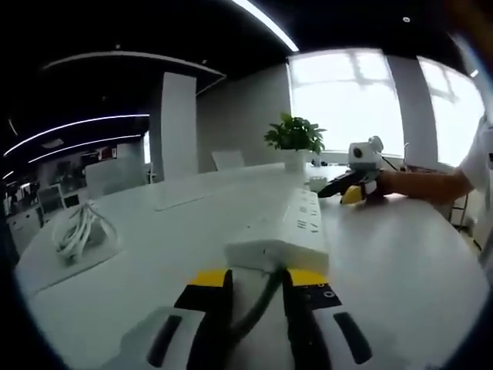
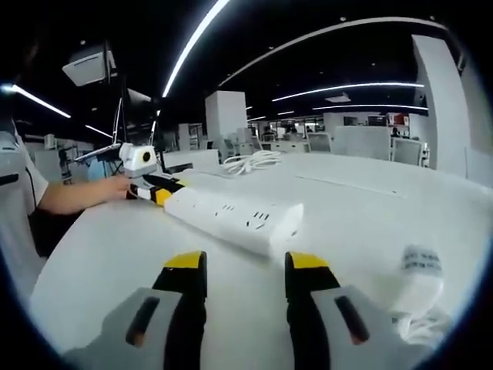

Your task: Straighten the power strip on the desk, plug the charger into it

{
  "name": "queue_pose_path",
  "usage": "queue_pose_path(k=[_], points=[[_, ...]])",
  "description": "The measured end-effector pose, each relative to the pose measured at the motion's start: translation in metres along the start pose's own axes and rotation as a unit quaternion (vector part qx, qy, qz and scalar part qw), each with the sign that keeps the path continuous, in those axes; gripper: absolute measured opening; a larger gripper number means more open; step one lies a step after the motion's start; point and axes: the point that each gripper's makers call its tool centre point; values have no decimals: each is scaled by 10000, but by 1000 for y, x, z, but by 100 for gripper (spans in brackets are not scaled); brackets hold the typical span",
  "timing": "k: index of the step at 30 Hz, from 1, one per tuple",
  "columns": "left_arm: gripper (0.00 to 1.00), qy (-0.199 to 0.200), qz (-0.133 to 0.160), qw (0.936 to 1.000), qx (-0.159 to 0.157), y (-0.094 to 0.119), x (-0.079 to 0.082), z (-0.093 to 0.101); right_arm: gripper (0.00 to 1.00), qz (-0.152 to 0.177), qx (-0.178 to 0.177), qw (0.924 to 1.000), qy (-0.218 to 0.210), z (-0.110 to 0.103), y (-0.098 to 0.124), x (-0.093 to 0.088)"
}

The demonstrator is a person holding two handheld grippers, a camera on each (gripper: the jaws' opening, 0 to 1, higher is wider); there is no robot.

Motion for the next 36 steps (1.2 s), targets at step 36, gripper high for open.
queue_pose_path(k=[36], points=[[25,106,-56,9997,-217,-4,-1,2,40,-264,-70,9996,33,-2,-8,-5]])
Point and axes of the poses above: the point that each gripper's makers call its tool centre point, and the gripper's own axes: y roughly backward along the fingers, z roughly to its right, x roughly out of its top, and after that the axes turned 13 degrees about -y, right-handed
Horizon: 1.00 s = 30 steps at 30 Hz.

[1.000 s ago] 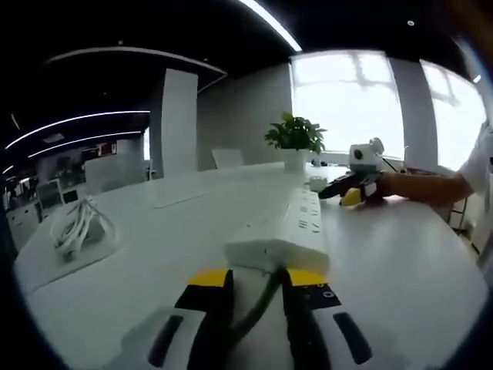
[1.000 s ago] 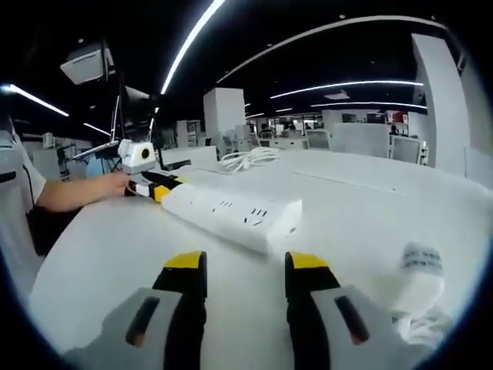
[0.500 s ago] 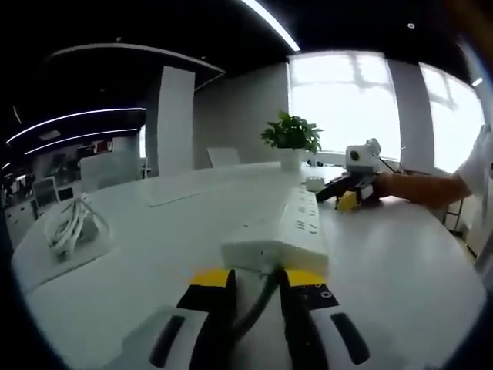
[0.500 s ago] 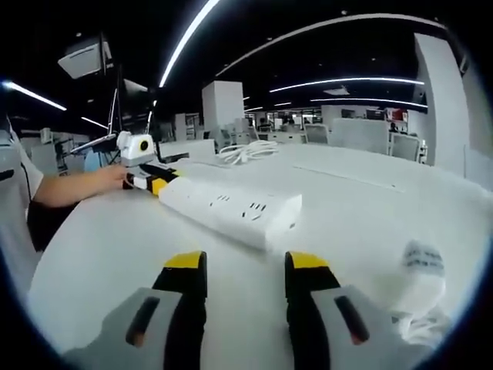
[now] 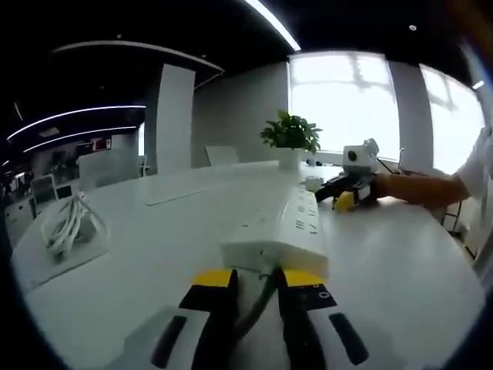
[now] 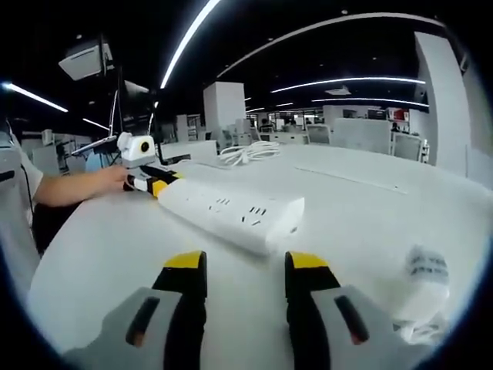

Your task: Straighten the power strip on the desk, plug the charger into it

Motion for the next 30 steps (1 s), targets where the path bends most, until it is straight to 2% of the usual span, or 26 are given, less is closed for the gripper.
queue_pose_path(k=[10,27,28,30], points=[[24,-37,-15,9999,-113,-5,1,-2,40,-27,-3,10000,60,-3,0,-2],[20,-49,-2,9995,-320,-6,3,14,40,-38,-32,9999,133,-4,-2,-2],[17,-30,38,9989,-460,-6,4,19,40,-38,-37,9999,138,-4,-2,-3],[17,-67,4,9992,-397,-6,3,17,40,-44,-48,9998,190,-5,-2,-3]])
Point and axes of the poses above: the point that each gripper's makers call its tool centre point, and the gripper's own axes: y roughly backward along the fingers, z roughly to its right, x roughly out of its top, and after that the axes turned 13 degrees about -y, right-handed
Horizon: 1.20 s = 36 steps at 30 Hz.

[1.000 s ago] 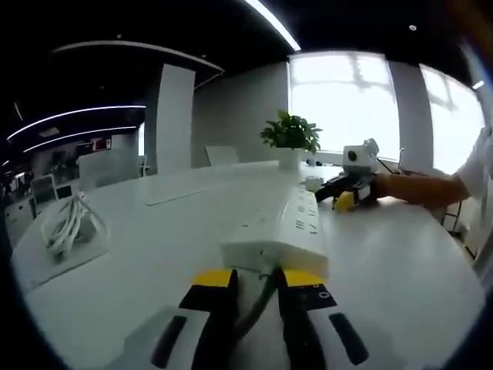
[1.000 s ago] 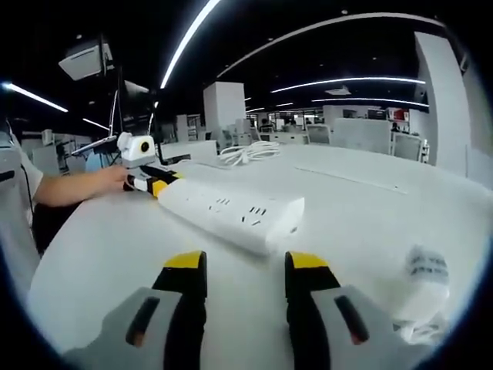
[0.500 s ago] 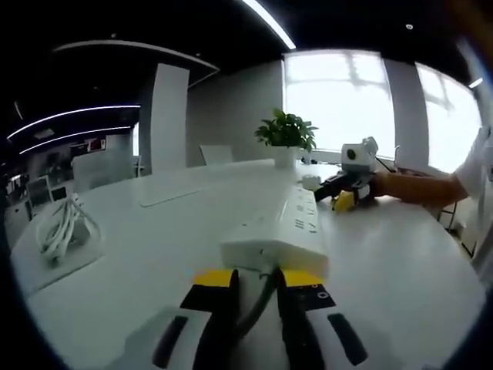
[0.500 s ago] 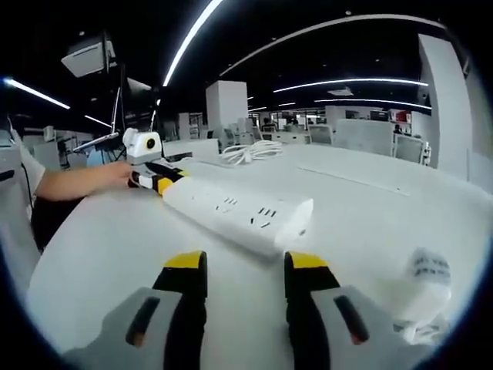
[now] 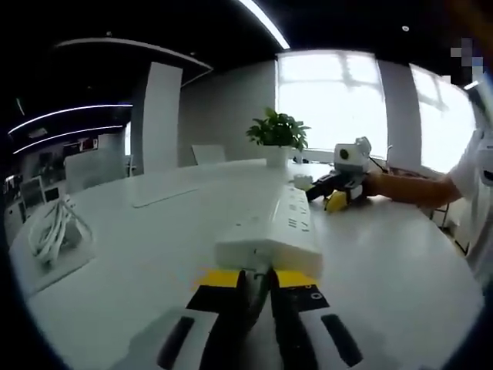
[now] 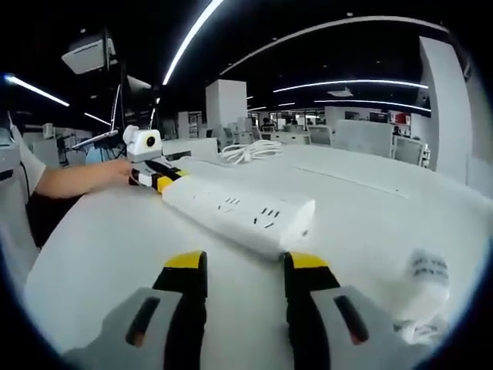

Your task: Straighten the power strip on the desk, plug the charger into it

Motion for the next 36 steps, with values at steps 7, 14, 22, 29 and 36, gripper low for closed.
queue_pose_path(k=[7,14,22,29,36], points=[[16,-34,10,10000,-27,-1,-1,-2,38,1,-38,9999,96,0,0,-1],[15,-92,31,9999,-90,-1,-2,-9,31,35,-144,9999,-89,7,1,2],[15,-63,29,9999,-155,-2,-2,-14,27,31,-202,9998,-83,11,3,2],[15,-91,24,9999,-143,-3,-2,-13,22,21,-342,9991,-232,14,5,2],[15,-119,19,9998,-141,-4,-2,-13,18,24,-451,9989,-161,14,7,0]])
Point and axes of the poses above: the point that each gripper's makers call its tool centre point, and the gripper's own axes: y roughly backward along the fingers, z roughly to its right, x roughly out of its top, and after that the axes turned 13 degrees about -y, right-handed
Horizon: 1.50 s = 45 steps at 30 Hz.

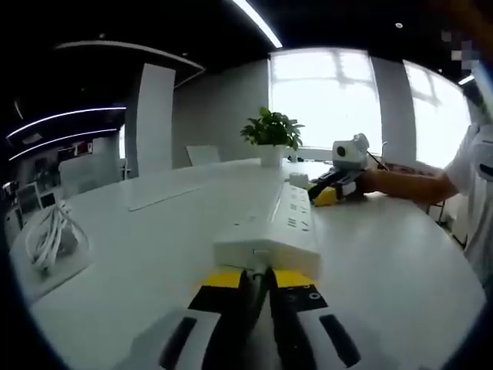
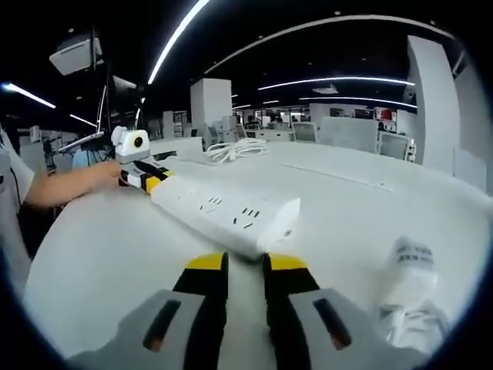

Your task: Straighten the power strip on the desk, plug the charger into it

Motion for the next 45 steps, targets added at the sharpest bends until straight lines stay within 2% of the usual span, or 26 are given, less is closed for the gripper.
queue_pose_path(k=[2,5,17,32,45], points=[[15,-2,-2,10000,4,0,0,0,18,2,-9,10000,5,0,0,0],[15,-12,-9,10000,8,-1,0,-1,11,-30,-50,10000,79,3,2,-2],[15,5,-26,10000,17,-2,1,7,11,-32,-61,10000,35,3,5,-2],[15,-20,1,9997,-227,-5,2,-1,10,-55,-36,10000,11,-1,12,-5],[16,19,-15,9994,-336,-9,4,3,10,-70,-92,9999,-40,-5,15,-7]])
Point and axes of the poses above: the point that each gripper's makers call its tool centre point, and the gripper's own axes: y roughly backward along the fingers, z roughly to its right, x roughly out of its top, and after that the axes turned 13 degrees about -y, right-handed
